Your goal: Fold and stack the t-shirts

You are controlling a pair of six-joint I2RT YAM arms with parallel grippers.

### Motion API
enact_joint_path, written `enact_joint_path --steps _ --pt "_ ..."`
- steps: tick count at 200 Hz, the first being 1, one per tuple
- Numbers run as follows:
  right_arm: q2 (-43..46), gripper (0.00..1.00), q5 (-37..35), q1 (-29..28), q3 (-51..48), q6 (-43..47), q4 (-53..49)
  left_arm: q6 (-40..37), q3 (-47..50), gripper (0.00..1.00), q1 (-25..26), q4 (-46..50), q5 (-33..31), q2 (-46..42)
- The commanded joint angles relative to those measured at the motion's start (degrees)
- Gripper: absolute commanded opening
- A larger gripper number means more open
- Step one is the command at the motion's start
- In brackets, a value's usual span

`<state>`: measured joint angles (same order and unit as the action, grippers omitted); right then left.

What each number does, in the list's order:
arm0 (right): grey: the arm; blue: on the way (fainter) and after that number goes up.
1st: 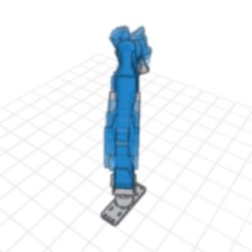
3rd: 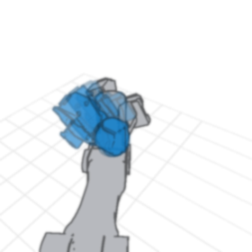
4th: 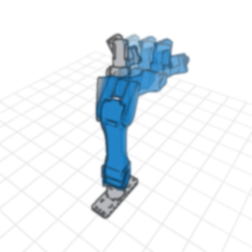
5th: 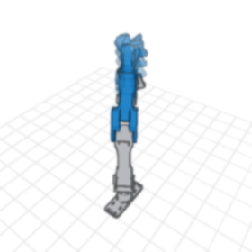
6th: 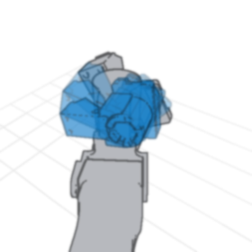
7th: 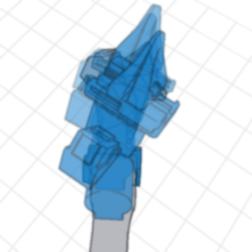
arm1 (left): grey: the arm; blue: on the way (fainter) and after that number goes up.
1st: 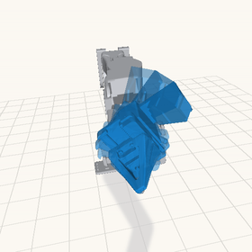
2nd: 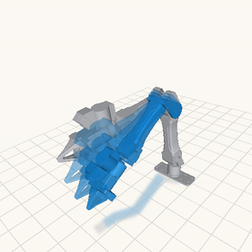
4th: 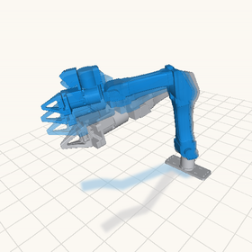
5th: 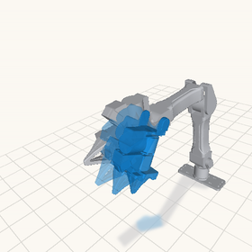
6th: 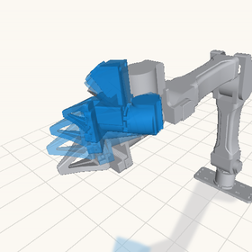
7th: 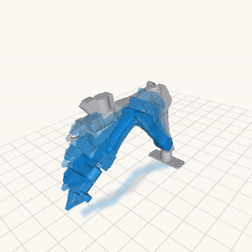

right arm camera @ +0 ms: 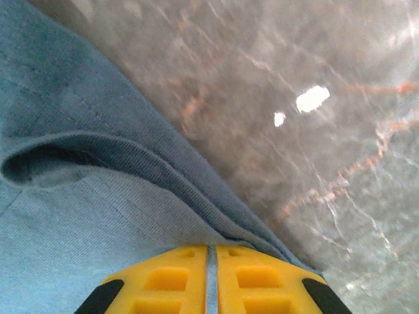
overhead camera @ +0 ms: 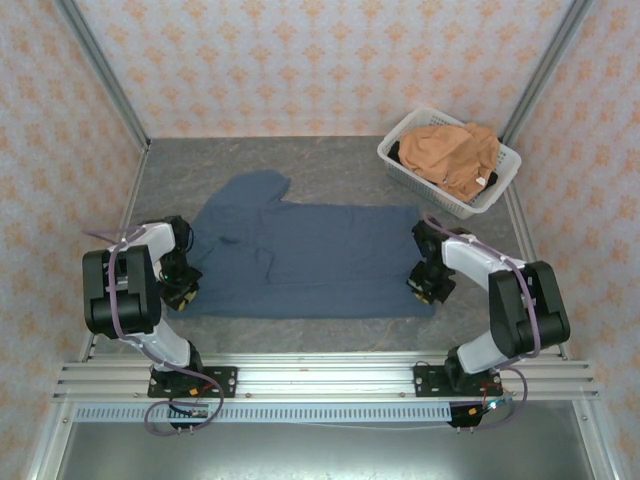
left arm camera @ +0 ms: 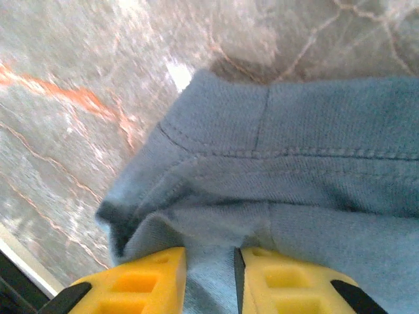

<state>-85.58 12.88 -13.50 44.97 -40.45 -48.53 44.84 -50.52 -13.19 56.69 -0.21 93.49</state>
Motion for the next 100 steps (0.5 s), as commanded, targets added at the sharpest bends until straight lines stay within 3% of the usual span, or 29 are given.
enact_joint_path --steps 1,21,51,100 --pt "2.82 0.13 -1.18 -0.30 -0.43 0.13 -7.93 -2.64 -1.21 0.27 -0.96 2.05 -8.24 -0.96" --pt "5.26 0.17 -1.74 -0.36 2.66 1.11 -10.36 -2.52 -4.21 0.31 0.75 4.23 -10.03 -2.91" --pt "6.91 0.30 -2.19 -0.39 8.76 3.82 -8.70 0.25 -11.49 0.39 8.53 7.12 -11.15 -7.06" --pt "-3.53 0.34 3.28 -0.24 18.20 7.77 0.17 6.00 -17.73 0.37 16.54 -2.44 3.98 0.31"
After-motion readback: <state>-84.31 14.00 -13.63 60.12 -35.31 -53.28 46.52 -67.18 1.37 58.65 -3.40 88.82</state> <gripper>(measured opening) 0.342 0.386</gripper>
